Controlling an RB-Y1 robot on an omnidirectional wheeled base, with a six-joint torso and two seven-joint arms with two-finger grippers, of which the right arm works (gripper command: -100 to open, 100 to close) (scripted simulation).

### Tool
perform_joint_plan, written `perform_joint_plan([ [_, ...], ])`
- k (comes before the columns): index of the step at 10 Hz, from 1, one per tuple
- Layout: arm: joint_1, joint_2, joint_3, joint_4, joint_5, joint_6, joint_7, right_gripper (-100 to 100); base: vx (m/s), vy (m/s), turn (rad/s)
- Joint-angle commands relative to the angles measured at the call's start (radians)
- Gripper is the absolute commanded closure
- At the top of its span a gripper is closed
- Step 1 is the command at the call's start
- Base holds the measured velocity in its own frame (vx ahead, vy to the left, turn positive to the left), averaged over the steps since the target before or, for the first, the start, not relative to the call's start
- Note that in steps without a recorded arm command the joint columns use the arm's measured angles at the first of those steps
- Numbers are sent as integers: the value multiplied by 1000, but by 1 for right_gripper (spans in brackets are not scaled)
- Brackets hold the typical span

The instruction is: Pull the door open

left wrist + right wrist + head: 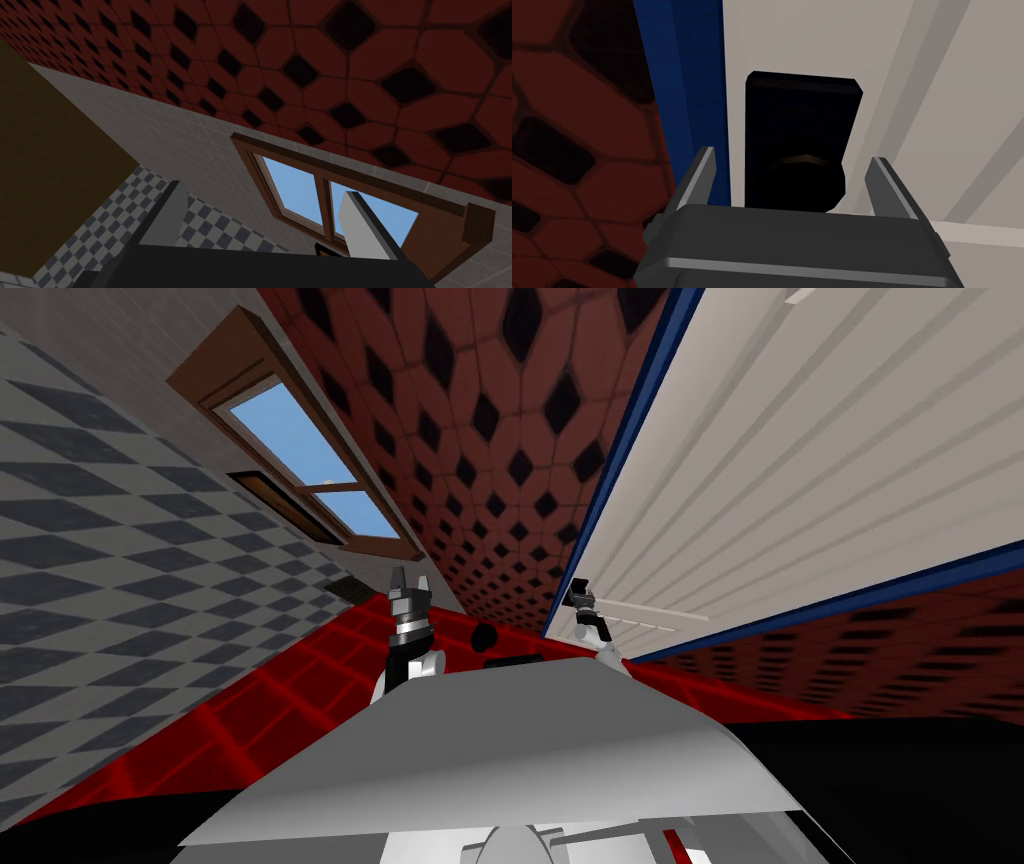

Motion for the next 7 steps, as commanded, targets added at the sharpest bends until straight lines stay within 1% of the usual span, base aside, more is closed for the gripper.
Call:
perform_joint_plan([
  [1,0,0,0,0,0,0,0,-100,81,-23,17],
  [2,0,0,0,0,0,0,0,100,-13,2,-21],
  [7,0,0,0,0,0,0,0,100,-15,2,0],
])
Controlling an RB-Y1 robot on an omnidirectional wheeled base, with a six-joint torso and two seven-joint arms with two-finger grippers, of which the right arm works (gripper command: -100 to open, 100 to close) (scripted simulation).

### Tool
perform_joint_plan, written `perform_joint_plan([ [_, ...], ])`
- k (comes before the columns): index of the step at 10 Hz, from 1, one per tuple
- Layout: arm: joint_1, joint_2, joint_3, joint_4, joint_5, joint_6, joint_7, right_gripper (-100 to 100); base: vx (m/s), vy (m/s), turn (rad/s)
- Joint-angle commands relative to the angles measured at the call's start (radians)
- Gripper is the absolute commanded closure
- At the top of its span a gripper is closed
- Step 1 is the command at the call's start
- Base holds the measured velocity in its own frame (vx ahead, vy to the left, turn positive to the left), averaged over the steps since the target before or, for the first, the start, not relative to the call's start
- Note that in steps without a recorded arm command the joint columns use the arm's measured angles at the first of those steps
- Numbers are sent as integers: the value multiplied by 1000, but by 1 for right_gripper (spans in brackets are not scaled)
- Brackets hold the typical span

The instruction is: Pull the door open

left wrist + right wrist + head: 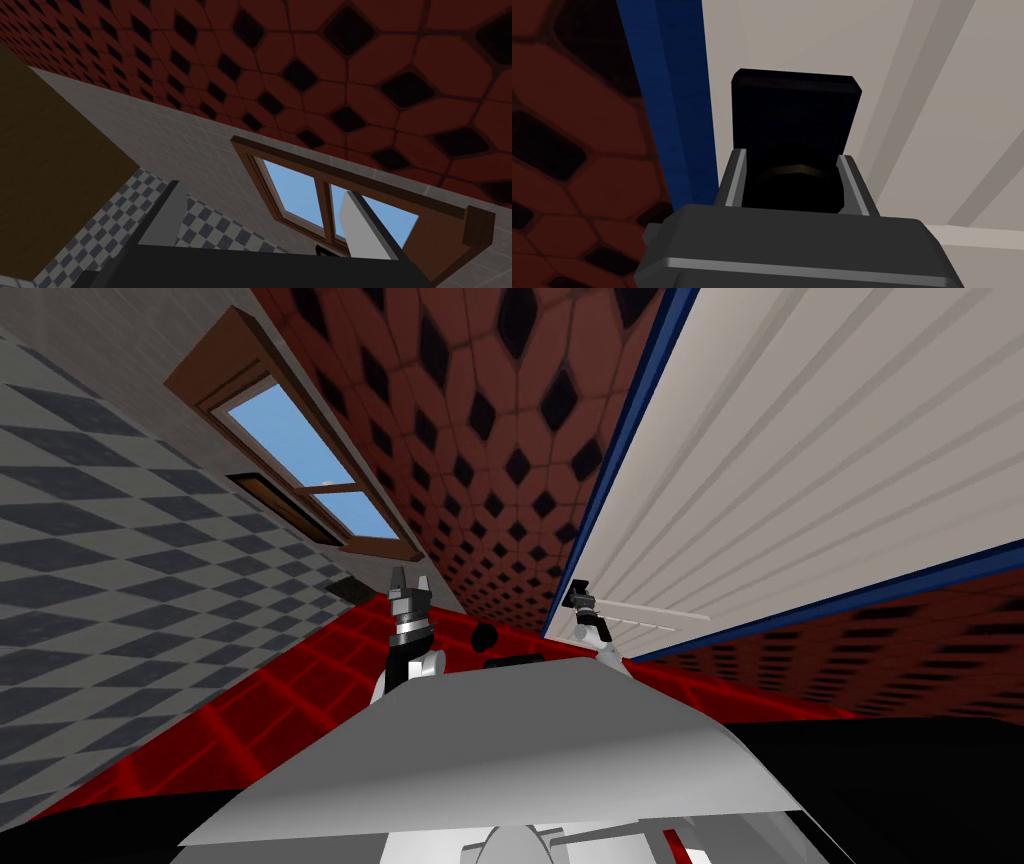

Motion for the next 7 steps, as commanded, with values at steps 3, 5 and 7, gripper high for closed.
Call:
perform_joint_plan([
  [3,16,-30,27,-15,-2,-4,-33,100,-171,-34,124],
  [5,28,-51,46,-25,-3,-7,-55,100,-210,-42,127],
  [7,42,-77,69,-38,-5,-11,-84,100,-226,-50,153],
])
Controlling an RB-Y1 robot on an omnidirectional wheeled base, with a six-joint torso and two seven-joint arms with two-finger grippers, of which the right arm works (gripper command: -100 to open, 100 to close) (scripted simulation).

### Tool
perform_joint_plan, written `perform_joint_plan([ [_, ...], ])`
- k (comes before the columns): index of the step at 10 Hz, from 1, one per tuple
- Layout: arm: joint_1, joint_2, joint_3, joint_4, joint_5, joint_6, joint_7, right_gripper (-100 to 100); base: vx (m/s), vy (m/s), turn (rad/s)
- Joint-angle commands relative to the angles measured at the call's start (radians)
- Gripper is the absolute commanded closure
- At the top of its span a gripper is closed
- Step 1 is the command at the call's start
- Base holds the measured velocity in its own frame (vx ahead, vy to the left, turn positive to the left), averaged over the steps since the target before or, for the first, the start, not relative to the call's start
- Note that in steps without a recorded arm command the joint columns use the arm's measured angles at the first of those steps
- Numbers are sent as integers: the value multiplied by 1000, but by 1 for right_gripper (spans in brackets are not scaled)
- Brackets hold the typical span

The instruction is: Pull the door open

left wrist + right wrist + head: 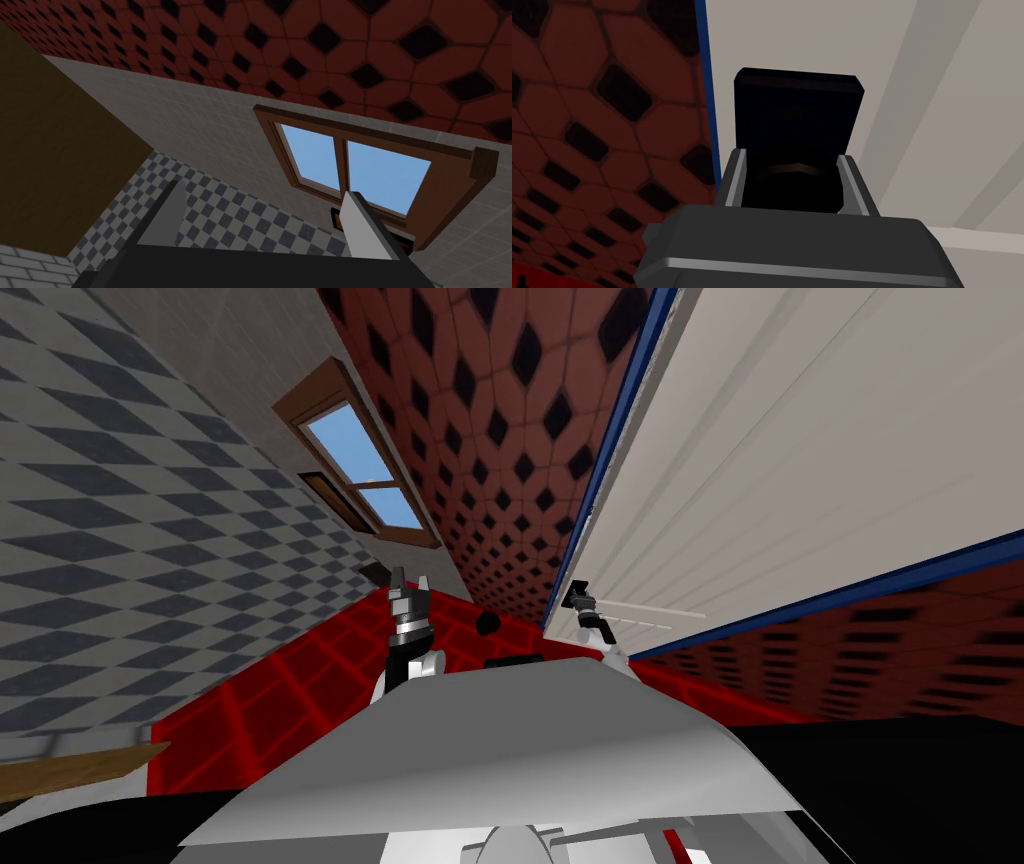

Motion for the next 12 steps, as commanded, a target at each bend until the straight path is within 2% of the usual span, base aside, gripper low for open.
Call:
perform_joint_plan([
  [1,7,-20,17,-11,-1,-3,-23,100,-266,-63,154],
  [3,19,-41,36,-22,-3,-6,-46,100,-252,-42,130],
  [4,17,-33,31,-18,-2,-1,-36,100,-104,-18,41],
  [6,30,-54,55,-26,2,-9,-60,100,-186,-18,121],
  [12,66,-128,119,-56,13,-44,-135,100,-259,-71,154],
])
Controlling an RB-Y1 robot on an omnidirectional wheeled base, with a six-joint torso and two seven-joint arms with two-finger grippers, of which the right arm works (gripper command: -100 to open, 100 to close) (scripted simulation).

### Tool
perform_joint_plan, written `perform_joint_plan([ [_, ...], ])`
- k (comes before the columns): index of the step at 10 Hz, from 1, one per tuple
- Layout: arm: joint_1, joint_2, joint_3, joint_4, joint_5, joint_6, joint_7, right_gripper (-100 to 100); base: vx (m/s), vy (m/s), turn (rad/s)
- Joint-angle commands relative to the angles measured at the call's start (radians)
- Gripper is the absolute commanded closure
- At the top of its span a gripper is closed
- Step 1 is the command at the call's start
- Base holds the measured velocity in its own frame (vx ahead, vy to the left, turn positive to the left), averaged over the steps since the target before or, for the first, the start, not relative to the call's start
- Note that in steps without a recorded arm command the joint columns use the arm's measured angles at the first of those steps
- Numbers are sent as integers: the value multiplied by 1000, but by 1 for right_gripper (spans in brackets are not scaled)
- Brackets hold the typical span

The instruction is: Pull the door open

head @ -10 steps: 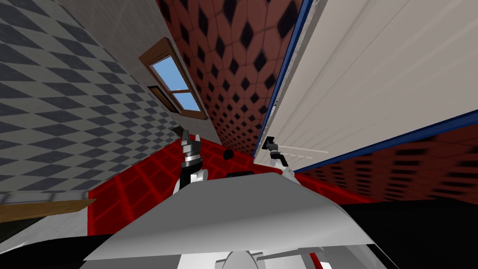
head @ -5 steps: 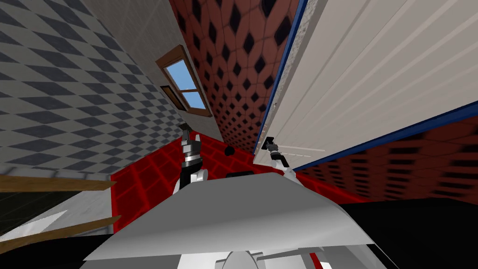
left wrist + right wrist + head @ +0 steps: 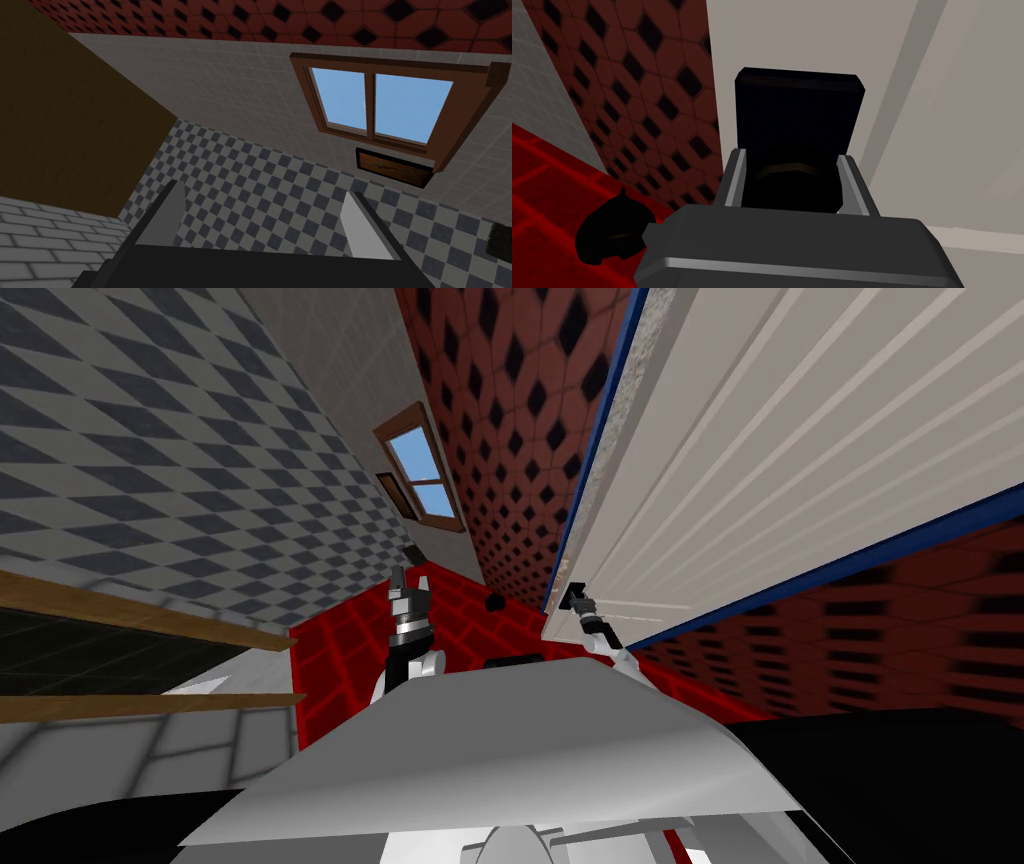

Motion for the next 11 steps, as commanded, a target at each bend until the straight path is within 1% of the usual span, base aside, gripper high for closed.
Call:
perform_joint_plan([
  [1,8,-17,10,-10,2,-9,-16,100,-249,-22,112],
  [2,4,-9,8,-5,2,-4,-9,100,-109,3,22],
  [3,17,-30,28,-11,6,-16,-29,100,-160,-43,161],
  [4,20,-35,32,-13,6,-19,-33,100,-228,-56,131],
  [5,27,-51,44,-18,9,-30,-48,100,-251,-40,131],
  [8,44,-86,72,-31,14,-52,-79,100,-241,-77,134],
  [9,52,-102,84,-36,16,-63,-93,100,-225,-75,153],
  [11,61,-122,100,-44,19,-76,-111,100,-208,-72,120],
])
